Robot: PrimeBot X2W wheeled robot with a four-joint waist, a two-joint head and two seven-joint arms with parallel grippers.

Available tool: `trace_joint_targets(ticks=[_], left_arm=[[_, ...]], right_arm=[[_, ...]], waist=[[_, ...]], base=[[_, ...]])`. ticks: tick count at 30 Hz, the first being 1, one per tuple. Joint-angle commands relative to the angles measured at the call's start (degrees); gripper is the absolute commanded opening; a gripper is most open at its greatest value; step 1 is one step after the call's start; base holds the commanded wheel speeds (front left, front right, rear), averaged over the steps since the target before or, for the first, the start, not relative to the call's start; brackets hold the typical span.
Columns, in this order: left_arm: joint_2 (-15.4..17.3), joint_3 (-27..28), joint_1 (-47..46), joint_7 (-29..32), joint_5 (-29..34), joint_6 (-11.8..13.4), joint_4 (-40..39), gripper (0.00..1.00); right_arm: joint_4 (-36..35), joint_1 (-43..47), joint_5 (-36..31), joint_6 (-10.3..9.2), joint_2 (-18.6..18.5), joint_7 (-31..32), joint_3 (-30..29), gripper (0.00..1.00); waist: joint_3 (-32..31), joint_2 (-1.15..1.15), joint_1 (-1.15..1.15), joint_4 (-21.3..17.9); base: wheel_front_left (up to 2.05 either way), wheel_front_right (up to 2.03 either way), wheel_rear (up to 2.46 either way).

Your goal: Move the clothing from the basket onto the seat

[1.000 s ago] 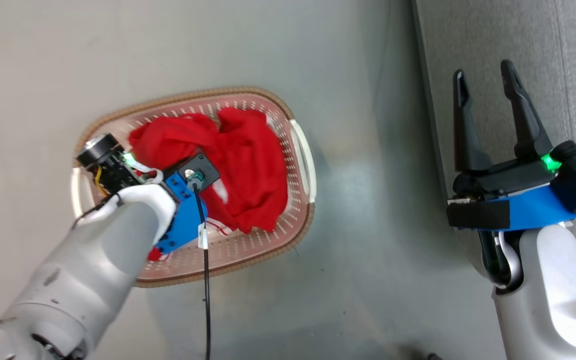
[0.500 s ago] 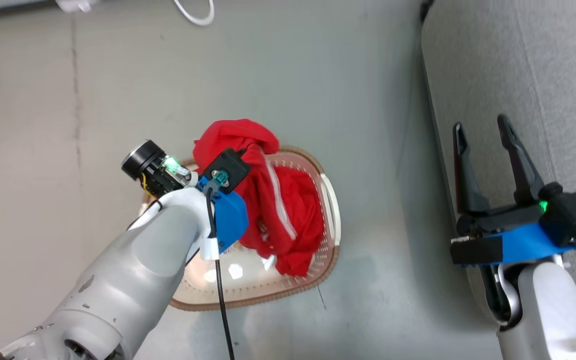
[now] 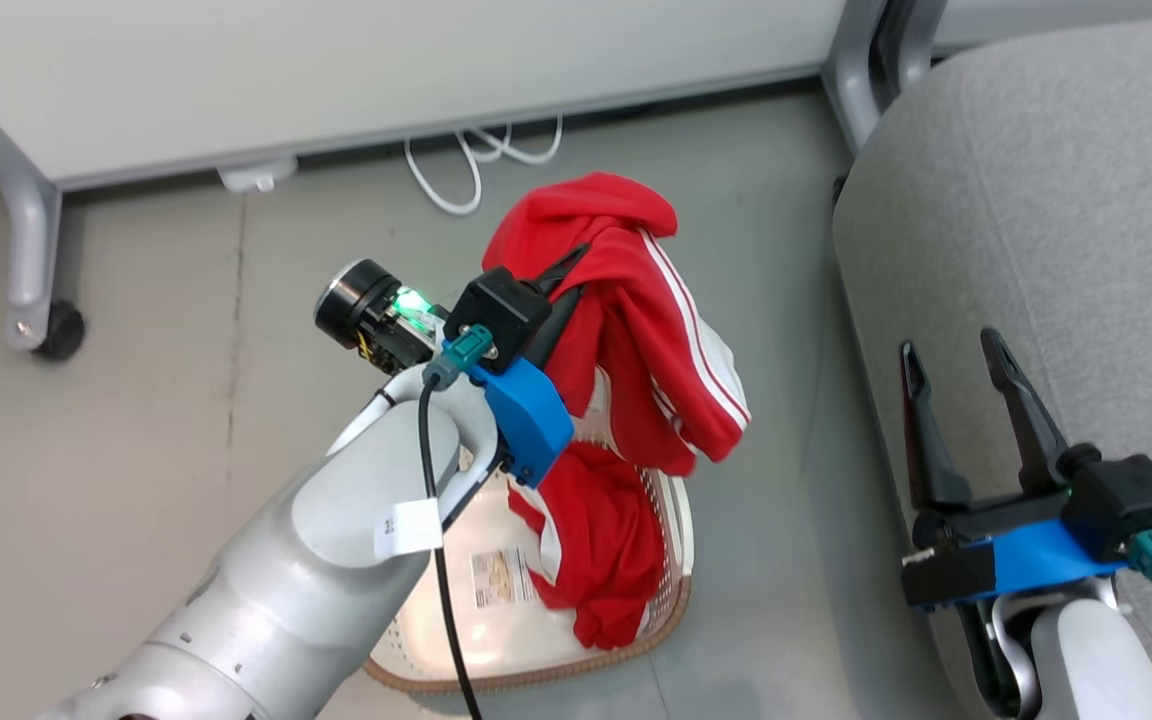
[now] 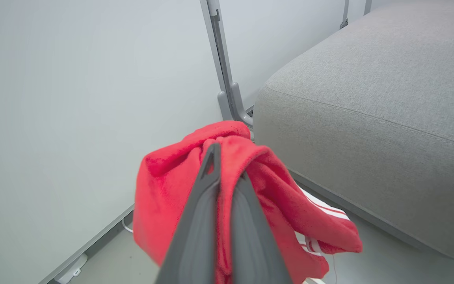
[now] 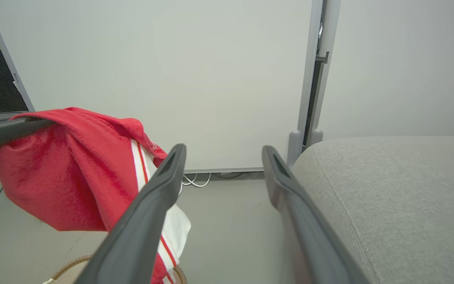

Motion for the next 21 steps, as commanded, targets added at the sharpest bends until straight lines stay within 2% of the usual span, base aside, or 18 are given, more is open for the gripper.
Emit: trace_joint_targets(ticks=[1, 11, 21], left_arm=[[0.21, 0.68, 1.18, -0.28, 0.50, 0.14, -0.95, 0.00], [-0.94, 2.63, 4.52, -0.29, 1.88, -0.27, -6.66, 0.00], [-1.37, 1.95, 6.41, -0.28, 2.16, -0.42, -8.26, 0.00]], right_arm=[[0.21, 1.41, 0.02, 0.01, -0.16, -0.21, -0.24, 1.00], [1.03, 5.98, 0.37, 0.01, -0.15, -0.21, -0.51, 1.00], [0.90, 8.41, 0.62, 0.01, -0.15, -0.21, -0.82, 1.00]], waist=[[-2.69, 0.00, 0.01, -0.06], [-9.77, 0.00, 0.01, -0.37], [-12.67, 0.00, 0.01, 0.50]], base=[[0.00, 0.00, 0.00], [0.00, 0.00, 0.00], [0.00, 0.00, 0.00]])
